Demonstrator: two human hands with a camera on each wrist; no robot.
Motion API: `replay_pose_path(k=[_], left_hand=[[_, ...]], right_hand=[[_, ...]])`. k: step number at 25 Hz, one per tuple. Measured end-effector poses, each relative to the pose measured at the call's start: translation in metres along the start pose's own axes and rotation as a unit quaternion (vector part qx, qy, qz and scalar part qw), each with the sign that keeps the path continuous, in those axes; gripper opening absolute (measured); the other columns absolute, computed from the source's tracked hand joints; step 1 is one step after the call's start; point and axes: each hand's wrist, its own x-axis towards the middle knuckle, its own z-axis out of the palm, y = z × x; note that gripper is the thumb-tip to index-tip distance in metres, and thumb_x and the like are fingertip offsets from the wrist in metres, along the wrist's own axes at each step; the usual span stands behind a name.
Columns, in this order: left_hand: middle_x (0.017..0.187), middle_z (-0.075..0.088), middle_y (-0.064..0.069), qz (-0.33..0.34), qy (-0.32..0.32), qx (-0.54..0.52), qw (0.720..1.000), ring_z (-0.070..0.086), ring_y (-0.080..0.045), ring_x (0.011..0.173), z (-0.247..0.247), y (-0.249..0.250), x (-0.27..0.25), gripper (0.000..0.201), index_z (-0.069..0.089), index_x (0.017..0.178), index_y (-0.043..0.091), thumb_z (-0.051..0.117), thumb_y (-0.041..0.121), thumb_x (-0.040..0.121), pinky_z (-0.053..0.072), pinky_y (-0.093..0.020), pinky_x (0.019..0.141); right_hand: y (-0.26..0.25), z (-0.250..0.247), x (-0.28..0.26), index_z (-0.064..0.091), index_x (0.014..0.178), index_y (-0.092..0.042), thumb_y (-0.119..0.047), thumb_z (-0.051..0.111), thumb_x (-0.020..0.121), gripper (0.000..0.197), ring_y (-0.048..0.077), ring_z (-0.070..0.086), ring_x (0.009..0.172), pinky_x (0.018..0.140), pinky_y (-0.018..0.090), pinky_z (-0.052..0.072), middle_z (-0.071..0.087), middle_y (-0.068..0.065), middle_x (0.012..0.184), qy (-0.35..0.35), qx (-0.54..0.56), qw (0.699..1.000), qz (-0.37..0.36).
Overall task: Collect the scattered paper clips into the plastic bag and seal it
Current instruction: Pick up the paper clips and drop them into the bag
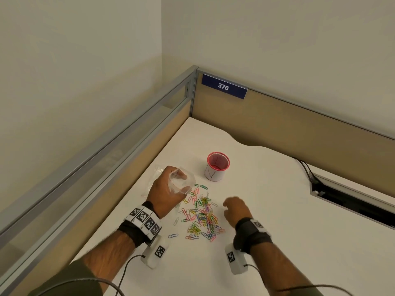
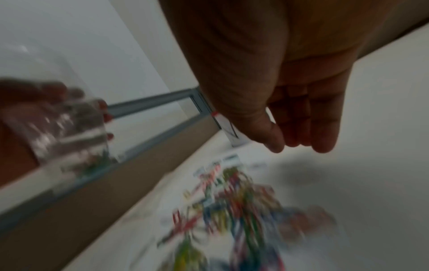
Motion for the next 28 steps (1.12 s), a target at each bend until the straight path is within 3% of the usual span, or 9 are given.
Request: replay_pose_path(k=[4, 8, 10, 13, 16, 18, 21, 24, 28], left_hand=[[0.105, 0.067, 0.006, -0.005, 0.016, 0.001, 1.000, 0.063, -0.011, 0.108, -0.009, -0.007, 0.003, 0.039, 0.055, 0.102, 0.023, 0.084, 0.019, 0.076, 0.044, -0.019, 0.090], [0.105, 0.066, 0.007, -0.007, 0.020, 0.007, 1.000, 0.062, -0.011, 0.109, -0.011, -0.009, 0.004, 0.039, 0.056, 0.103, 0.021, 0.083, 0.022, 0.075, 0.042, -0.011, 0.089], [0.106, 0.067, 0.007, -0.005, 0.020, 0.005, 1.000, 0.062, -0.011, 0.109, -0.010, -0.010, 0.003, 0.039, 0.055, 0.103, 0.022, 0.083, 0.024, 0.075, 0.041, -0.010, 0.089], [0.106, 0.066, 0.008, -0.004, 0.021, 0.005, 1.000, 0.062, -0.012, 0.109, -0.009, -0.011, 0.002, 0.040, 0.055, 0.103, 0.023, 0.084, 0.022, 0.075, 0.042, -0.009, 0.088], [0.106, 0.066, 0.008, -0.007, 0.021, 0.003, 1.000, 0.062, -0.012, 0.110, -0.007, -0.013, 0.002, 0.040, 0.055, 0.103, 0.023, 0.084, 0.020, 0.076, 0.041, -0.003, 0.087], [0.107, 0.066, 0.007, -0.007, 0.020, 0.000, 1.000, 0.062, -0.012, 0.110, -0.007, -0.016, 0.001, 0.040, 0.055, 0.104, 0.023, 0.084, 0.021, 0.076, 0.041, 0.000, 0.086], [0.106, 0.066, 0.007, -0.011, 0.018, -0.005, 1.000, 0.062, -0.012, 0.110, -0.004, -0.018, 0.000, 0.039, 0.054, 0.103, 0.024, 0.083, 0.022, 0.077, 0.042, -0.009, 0.090], [0.106, 0.066, 0.007, -0.008, 0.008, -0.007, 1.000, 0.062, -0.015, 0.110, 0.000, -0.016, -0.001, 0.040, 0.054, 0.103, 0.026, 0.083, 0.023, 0.076, 0.045, -0.021, 0.095], [0.107, 0.065, 0.007, -0.005, 0.006, -0.003, 1.000, 0.062, -0.014, 0.111, 0.002, -0.012, 0.000, 0.041, 0.054, 0.104, 0.025, 0.083, 0.021, 0.077, 0.044, -0.018, 0.094]], right_hand=[[-0.011, 0.043, -0.006, 0.057, 0.114, -0.006, -0.010, 0.042, 0.093, 0.026, 0.031, 0.052, 0.113, 0.095, 0.037, 0.047, 0.051, 0.014, 0.122, -0.017, -0.042, 0.999, -0.003], [-0.029, 0.039, 0.002, 0.058, 0.117, -0.008, -0.007, 0.045, 0.091, 0.029, 0.031, 0.054, 0.111, 0.093, 0.038, 0.048, 0.053, 0.012, 0.120, -0.001, -0.031, 0.999, -0.044], [-0.030, 0.033, 0.011, 0.053, 0.124, -0.010, -0.004, 0.048, 0.087, 0.038, 0.032, 0.048, 0.120, 0.097, 0.042, 0.047, 0.047, 0.012, 0.128, 0.005, -0.028, 0.998, -0.062], [-0.033, 0.036, 0.021, 0.038, 0.140, -0.013, -0.004, 0.051, 0.087, 0.055, 0.032, 0.033, 0.136, 0.108, 0.045, 0.039, 0.031, 0.011, 0.148, -0.057, -0.064, 0.989, -0.117], [-0.031, 0.041, 0.019, 0.051, 0.128, -0.012, -0.011, 0.049, 0.092, 0.036, 0.032, 0.045, 0.124, 0.101, 0.041, 0.045, 0.045, 0.012, 0.133, -0.055, -0.116, 0.979, -0.156], [-0.027, 0.034, 0.014, 0.057, 0.120, -0.013, -0.016, 0.047, 0.094, 0.029, 0.030, 0.053, 0.113, 0.095, 0.039, 0.047, 0.053, 0.011, 0.120, -0.030, -0.094, 0.984, -0.148], [-0.020, 0.029, 0.010, 0.054, 0.128, -0.017, -0.024, 0.051, 0.093, 0.036, 0.028, 0.052, 0.115, 0.097, 0.039, 0.046, 0.054, 0.008, 0.122, -0.019, -0.050, 0.988, -0.142], [-0.023, 0.039, 0.008, 0.047, 0.132, -0.021, -0.037, 0.065, 0.085, 0.053, 0.026, 0.045, 0.117, 0.095, 0.042, 0.047, 0.048, 0.005, 0.126, -0.073, -0.092, 0.979, -0.165], [-0.027, 0.053, 0.008, 0.054, 0.117, -0.018, -0.030, 0.057, 0.091, 0.029, 0.027, 0.049, 0.108, 0.084, 0.035, 0.047, 0.050, 0.007, 0.116, -0.018, -0.142, 0.973, -0.180]])
